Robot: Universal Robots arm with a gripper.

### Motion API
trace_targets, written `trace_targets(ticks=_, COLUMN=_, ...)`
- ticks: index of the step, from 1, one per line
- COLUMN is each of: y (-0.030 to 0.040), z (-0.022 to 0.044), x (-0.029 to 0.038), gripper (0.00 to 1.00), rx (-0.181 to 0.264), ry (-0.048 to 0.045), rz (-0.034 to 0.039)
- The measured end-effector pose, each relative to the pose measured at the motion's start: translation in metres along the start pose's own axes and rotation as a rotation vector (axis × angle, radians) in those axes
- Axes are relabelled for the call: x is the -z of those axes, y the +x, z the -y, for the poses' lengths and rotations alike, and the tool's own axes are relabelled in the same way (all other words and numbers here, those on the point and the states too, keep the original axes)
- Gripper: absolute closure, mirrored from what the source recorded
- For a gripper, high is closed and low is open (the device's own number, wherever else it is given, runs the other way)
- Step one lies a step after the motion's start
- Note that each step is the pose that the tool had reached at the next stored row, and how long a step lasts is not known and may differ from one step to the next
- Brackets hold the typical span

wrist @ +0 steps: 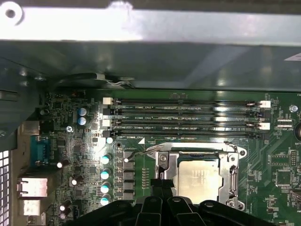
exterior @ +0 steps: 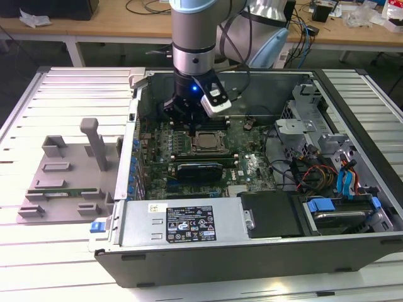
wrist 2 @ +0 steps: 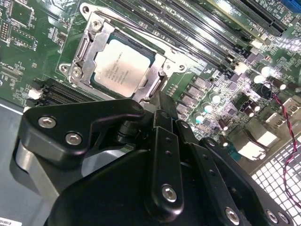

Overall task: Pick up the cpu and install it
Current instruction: 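Install the first cpu locking lever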

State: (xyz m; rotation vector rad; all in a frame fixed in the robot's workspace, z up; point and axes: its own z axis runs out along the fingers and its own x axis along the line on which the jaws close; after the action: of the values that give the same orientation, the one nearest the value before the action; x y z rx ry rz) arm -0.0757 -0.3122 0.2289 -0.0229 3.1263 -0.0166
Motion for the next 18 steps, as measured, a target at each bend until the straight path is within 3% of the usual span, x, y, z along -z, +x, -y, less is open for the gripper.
trace_targets(ticks=18, y=0.0068, z=-0.0002, x=0.0134, gripper=0.89, rx=0.0, ry=0.0017, rz=0.0067)
